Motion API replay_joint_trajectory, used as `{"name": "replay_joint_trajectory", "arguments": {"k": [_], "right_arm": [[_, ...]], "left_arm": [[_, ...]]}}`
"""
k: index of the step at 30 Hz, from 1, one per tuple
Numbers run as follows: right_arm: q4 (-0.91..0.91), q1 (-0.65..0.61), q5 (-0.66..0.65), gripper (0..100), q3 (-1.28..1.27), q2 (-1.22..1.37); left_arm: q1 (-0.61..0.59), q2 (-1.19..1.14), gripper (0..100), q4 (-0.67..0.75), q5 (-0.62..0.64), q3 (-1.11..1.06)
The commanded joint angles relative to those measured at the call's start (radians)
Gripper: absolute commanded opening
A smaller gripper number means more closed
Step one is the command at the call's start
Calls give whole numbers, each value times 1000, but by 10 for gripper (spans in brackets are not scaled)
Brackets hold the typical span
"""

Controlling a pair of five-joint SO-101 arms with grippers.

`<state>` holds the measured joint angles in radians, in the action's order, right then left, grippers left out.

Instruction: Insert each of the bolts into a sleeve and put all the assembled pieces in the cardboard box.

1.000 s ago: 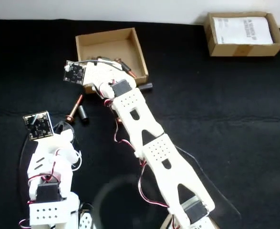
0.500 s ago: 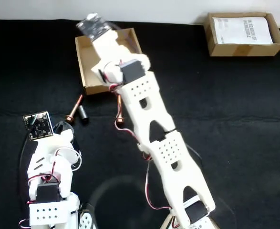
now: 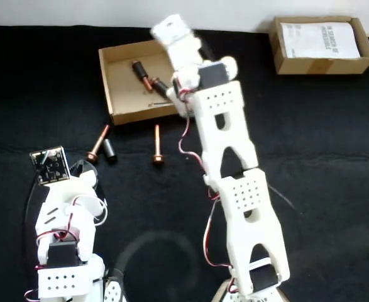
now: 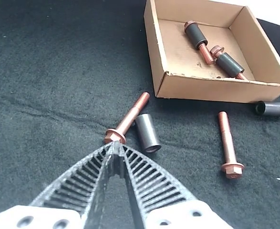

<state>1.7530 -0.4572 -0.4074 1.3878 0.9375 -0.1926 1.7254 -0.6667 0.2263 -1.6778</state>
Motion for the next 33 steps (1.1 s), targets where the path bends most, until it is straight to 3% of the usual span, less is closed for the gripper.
{"name": "replay_joint_trajectory", "arguments": {"k": [1, 6, 12, 25, 33], "right_arm": [[-45, -5, -192, 173, -128, -68], [-194, -2, -388, 173, -262, -68], [-358, 1, -502, 173, -377, -68], [-559, 61, -606, 173, -516, -27], [-552, 82, -632, 173, -272, 211]], "left_arm": [[-28, -4, 10, -3, 0, -21], [-42, -1, 10, -2, 0, -21], [-50, 1, 10, 0, 0, -21], [-64, 77, 10, -63, 2, -18], [-64, 82, 10, -66, 2, -18]]}}
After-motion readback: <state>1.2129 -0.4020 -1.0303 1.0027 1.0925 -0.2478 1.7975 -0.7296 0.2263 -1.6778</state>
